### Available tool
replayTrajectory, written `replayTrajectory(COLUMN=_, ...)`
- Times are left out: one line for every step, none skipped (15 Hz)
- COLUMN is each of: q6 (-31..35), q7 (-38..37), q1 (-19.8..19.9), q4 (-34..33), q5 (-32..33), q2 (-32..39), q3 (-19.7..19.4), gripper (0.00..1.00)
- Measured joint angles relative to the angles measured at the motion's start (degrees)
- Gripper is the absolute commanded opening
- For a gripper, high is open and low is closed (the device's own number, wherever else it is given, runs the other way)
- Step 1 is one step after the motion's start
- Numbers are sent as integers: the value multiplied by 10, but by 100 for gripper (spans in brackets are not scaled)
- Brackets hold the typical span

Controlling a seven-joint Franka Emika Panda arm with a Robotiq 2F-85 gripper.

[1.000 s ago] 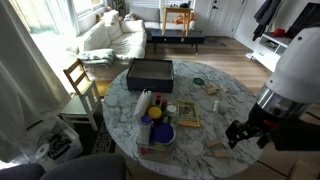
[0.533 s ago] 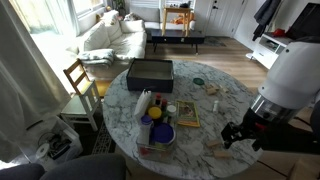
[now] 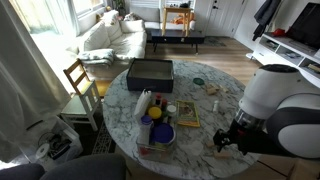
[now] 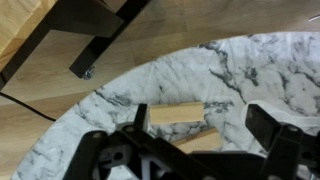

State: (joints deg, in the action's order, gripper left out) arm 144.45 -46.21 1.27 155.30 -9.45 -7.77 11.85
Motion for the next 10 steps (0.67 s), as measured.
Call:
replayTrajectory(q6=17, q7=0, q1=0, q4=-3, q5=8, q2=21, q3=-5, gripper=100)
replayTrajectory(q6=33, q7=1, q1=-1, q4=-7, q5=16, q2=41, q3=-11, gripper=100)
replayTrajectory(q6=49, q7=2, q1=-1, q4=-10, q5=24, q2=58, q3=-18, gripper=100)
replayTrajectory(q6=67, q7=4, q1=-2, q4=-13, q5=32, q2=74, q3=-24, gripper=100)
replayTrajectory(q6=85, q7=7, q1=-4, q4=-16, q5=39, q2=90, q3=-30, gripper=100)
replayTrajectory(q6=101, q7=11, q1=-7, q4=-19, q5=42, q2=103, q3=-35, gripper=100)
replayTrajectory(q6=116, q7=16, q1=-10, q4=-22, q5=42, q2=116, q3=-39, gripper=100)
replayTrajectory(q6=129, q7=22, q1=-14, q4=-25, q5=42, q2=128, q3=-43, gripper=100)
replayTrajectory(q6=142, q7=31, q1=-18, q4=-27, q5=40, q2=139, q3=-46, gripper=100)
replayTrajectory(q6=149, q7=41, q1=-21, q4=-30, q5=39, q2=149, q3=-49, gripper=100)
